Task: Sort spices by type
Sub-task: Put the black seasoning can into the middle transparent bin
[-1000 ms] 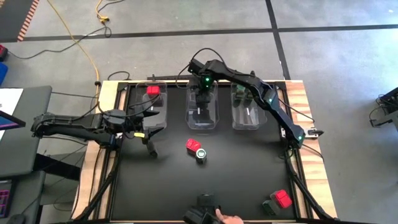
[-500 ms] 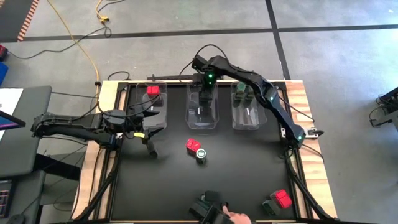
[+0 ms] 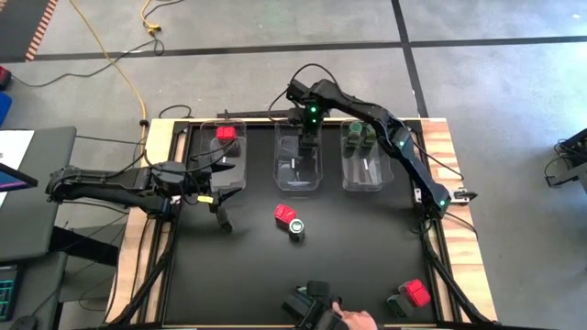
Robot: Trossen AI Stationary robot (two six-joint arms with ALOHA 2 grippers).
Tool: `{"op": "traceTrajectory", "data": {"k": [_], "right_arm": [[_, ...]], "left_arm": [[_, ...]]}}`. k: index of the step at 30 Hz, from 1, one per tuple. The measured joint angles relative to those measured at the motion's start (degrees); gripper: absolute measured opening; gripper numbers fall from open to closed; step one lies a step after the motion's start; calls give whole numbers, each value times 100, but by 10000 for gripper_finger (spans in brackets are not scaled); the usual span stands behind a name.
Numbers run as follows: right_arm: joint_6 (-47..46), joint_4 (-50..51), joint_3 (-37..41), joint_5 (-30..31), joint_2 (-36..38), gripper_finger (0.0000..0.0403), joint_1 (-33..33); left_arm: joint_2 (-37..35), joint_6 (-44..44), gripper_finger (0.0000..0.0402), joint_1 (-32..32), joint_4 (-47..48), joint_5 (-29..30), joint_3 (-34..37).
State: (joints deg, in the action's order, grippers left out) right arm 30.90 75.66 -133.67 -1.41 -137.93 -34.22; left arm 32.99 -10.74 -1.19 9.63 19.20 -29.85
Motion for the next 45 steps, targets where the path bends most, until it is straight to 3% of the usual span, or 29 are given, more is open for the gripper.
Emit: {"op": "traceTrajectory", "data": {"k": [11,45], "right_arm": [[63,80,28,2,-57,194,-12],[360,-101,13,2,-24,204,-43]], "left_arm": [[0,20,376,-2,2,0,0],[0,-64,376,-1,0,0,0]]}}
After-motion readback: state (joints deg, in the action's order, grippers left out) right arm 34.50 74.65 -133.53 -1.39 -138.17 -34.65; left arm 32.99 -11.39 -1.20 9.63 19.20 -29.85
